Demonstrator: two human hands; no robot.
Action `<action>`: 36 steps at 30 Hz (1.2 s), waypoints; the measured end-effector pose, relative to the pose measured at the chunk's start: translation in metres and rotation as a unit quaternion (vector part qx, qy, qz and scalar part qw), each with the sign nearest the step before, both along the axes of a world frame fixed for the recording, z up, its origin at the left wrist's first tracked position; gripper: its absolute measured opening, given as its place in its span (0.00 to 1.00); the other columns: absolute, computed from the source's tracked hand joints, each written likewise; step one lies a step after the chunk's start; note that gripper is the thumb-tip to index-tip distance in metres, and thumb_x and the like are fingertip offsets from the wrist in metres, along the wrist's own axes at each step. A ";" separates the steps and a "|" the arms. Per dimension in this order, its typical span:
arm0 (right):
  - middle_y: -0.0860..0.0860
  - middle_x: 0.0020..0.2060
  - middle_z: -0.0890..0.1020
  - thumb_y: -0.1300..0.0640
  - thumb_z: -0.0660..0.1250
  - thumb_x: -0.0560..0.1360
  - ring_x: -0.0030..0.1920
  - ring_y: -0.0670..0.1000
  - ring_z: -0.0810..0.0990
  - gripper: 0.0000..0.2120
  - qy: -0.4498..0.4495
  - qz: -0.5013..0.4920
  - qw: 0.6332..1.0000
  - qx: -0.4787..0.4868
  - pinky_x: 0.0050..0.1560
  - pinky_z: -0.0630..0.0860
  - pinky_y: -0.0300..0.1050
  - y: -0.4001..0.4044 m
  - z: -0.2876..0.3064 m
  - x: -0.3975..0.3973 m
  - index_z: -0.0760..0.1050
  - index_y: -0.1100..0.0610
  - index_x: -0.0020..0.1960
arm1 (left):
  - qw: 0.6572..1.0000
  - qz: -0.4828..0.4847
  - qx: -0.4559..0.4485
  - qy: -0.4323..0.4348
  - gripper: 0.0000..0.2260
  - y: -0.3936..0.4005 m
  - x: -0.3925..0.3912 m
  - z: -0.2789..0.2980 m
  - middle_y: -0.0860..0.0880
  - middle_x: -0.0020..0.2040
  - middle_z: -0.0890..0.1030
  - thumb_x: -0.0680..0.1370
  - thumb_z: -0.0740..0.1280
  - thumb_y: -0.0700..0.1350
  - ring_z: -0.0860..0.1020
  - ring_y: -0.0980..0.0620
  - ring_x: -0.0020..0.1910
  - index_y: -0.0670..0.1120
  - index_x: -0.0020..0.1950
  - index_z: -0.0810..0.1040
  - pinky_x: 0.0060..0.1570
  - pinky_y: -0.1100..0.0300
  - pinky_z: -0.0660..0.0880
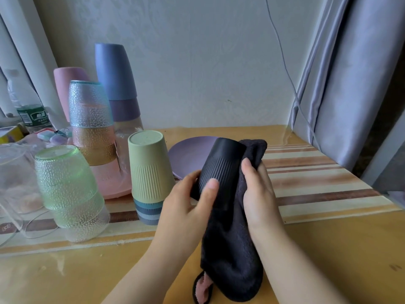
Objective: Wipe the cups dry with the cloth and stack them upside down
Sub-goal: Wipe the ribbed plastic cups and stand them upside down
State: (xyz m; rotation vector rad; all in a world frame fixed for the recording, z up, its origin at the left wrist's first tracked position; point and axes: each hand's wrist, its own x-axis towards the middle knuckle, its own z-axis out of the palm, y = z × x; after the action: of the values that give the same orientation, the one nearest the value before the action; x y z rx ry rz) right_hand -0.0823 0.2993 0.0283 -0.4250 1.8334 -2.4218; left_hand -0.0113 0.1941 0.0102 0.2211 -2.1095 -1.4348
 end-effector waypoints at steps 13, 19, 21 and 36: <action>0.50 0.56 0.82 0.43 0.61 0.72 0.59 0.51 0.79 0.20 -0.054 0.096 0.994 -0.013 0.64 0.72 0.54 -0.007 -0.009 0.002 0.76 0.50 0.60 | 0.951 -0.135 0.270 -0.063 0.14 -0.015 0.001 0.012 0.47 0.52 0.85 0.77 0.66 0.55 0.83 0.50 0.52 0.47 0.53 0.82 0.50 0.58 0.79; 0.53 0.50 0.84 0.50 0.59 0.77 0.53 0.52 0.81 0.17 -0.140 0.119 0.976 -0.117 0.55 0.76 0.47 0.000 -0.002 -0.002 0.78 0.58 0.57 | 0.853 -0.262 0.438 -0.112 0.25 -0.012 0.002 0.015 0.44 0.58 0.83 0.73 0.59 0.59 0.82 0.48 0.52 0.46 0.64 0.77 0.53 0.54 0.76; 0.49 0.46 0.85 0.51 0.59 0.77 0.49 0.49 0.82 0.14 -0.123 0.088 0.983 -0.103 0.50 0.78 0.44 0.000 -0.002 -0.004 0.79 0.57 0.55 | 0.884 -0.216 0.399 -0.114 0.26 -0.012 0.000 0.011 0.43 0.55 0.84 0.70 0.62 0.60 0.82 0.48 0.50 0.46 0.61 0.78 0.53 0.53 0.75; 0.42 0.55 0.81 0.47 0.62 0.72 0.58 0.41 0.77 0.17 0.058 0.023 0.998 0.021 0.59 0.71 0.42 -0.004 -0.007 0.002 0.74 0.46 0.61 | 0.994 -0.063 -0.004 -0.088 0.20 -0.011 0.004 0.007 0.60 0.49 0.82 0.67 0.75 0.62 0.79 0.66 0.49 0.61 0.55 0.74 0.46 0.71 0.74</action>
State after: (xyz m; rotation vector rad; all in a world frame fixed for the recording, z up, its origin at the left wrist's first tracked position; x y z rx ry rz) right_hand -0.0804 0.2953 0.0216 -0.6089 1.8935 -2.3692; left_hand -0.0071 0.1827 0.0171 0.2220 -2.3074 -1.5289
